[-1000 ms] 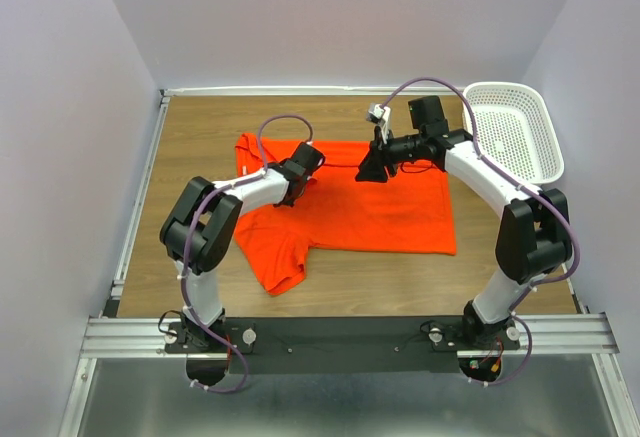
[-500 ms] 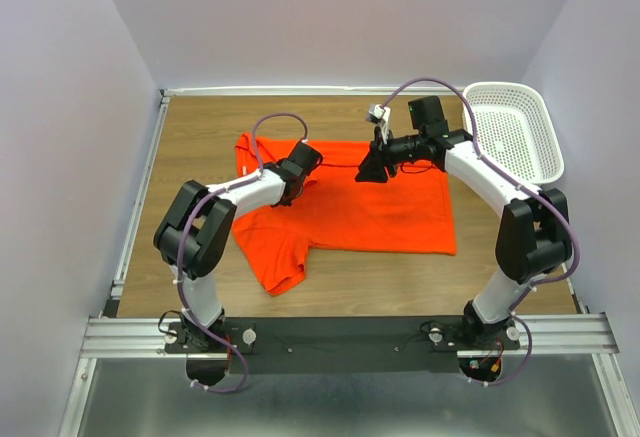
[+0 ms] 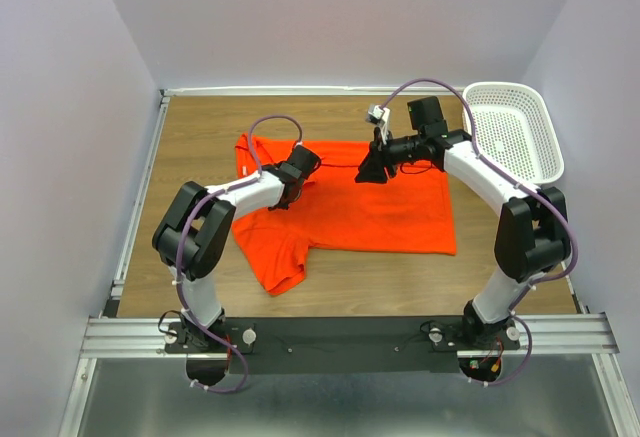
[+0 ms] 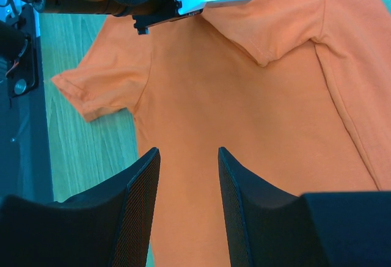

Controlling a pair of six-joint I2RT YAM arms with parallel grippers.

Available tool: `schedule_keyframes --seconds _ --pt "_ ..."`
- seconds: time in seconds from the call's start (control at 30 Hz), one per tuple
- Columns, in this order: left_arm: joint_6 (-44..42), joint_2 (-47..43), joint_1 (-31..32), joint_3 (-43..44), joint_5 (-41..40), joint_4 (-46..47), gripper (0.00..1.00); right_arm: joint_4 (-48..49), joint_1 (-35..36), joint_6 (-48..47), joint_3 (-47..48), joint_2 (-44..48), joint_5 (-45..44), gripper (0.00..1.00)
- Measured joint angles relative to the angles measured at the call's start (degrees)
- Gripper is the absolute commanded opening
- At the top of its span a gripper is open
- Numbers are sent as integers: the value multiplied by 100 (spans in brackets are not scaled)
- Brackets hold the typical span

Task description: Fold and stack the t-shirts

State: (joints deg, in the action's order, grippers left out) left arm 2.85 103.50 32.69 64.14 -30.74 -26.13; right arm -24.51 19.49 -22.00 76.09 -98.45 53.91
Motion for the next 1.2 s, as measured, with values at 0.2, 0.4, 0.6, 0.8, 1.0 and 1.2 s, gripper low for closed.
schedule_keyframes --seconds 0.2,0.4,0.6,0.8,1.0,1.2 --pt "68 0 -7 0 -81 -22 2 -2 0 11 0 -26 0 51" --pt "140 -92 -39 0 -103 -103 29 -2 -11 13 0 -31 0 51" --pt "238 -308 -87 -9 -170 -278 56 -2 -66 15 0 -33 -9 51" --pt "516 -1360 -271 -136 155 -166 74 -2 -256 116 2 -33 -413 58" --pt "1357 -2682 -3115 -570 3008 2035 72 15 -599 319 2 -33 -1008 59" --pt "1915 -1248 -3862 -236 4509 2826 61 153 -763 656 2 -33 -1709 59"
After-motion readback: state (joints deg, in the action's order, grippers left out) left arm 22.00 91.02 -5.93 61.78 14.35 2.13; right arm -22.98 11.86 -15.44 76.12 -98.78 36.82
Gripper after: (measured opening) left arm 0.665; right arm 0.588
